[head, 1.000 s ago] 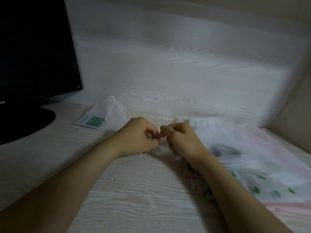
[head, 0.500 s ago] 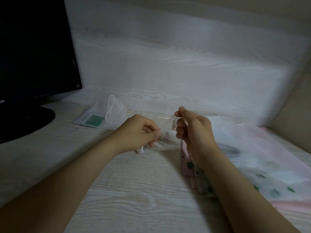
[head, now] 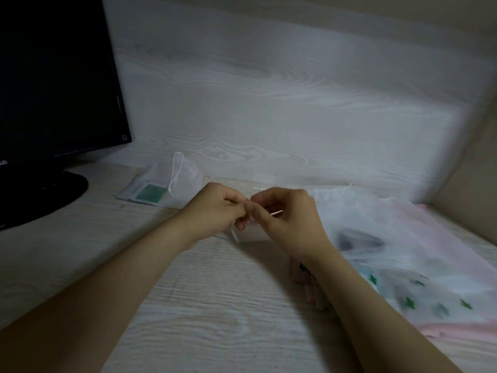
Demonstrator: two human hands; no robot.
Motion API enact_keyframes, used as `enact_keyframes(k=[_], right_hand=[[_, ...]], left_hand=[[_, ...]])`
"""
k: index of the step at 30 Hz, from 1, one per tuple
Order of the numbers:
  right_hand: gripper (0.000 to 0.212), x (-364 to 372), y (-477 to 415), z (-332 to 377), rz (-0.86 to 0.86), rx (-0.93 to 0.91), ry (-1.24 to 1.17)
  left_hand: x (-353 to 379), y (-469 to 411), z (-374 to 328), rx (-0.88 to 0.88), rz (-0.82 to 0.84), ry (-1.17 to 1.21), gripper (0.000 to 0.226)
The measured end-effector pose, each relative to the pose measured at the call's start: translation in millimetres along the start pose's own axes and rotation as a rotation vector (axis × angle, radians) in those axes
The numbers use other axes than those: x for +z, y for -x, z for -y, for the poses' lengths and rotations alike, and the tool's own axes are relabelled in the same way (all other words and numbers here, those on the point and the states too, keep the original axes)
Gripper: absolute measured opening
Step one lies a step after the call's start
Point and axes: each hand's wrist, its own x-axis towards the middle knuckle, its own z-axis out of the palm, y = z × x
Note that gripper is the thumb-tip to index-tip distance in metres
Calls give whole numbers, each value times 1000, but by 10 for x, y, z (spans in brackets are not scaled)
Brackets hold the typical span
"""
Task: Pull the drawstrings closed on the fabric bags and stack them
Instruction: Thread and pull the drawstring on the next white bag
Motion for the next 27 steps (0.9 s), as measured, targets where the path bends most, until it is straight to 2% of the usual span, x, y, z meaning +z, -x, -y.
enact_keyframes(k=[3,9,13,17,22,27], right_hand=[[2,-44,-23,-48,-42,-11,39],[17,-9,5,-8,-39,-82,185],[3,-13,13,25,-38,-126,184],[11,-17,0,-16,-58,-183,251],[15,-43,-1,4,6,-177,248],[11,-14,-2,17,-67,-175,293]], left_hand=[[-6,-1,0,-8,21,3,18],[42,5,-19,-21,3,26,15],[37,12,-37,-19,-47,16,15],[16,20,-64,-89,-37,7,16],[12,26,-93,-153,-15,20,14],[51,12,-93,-145,-4,59,14]])
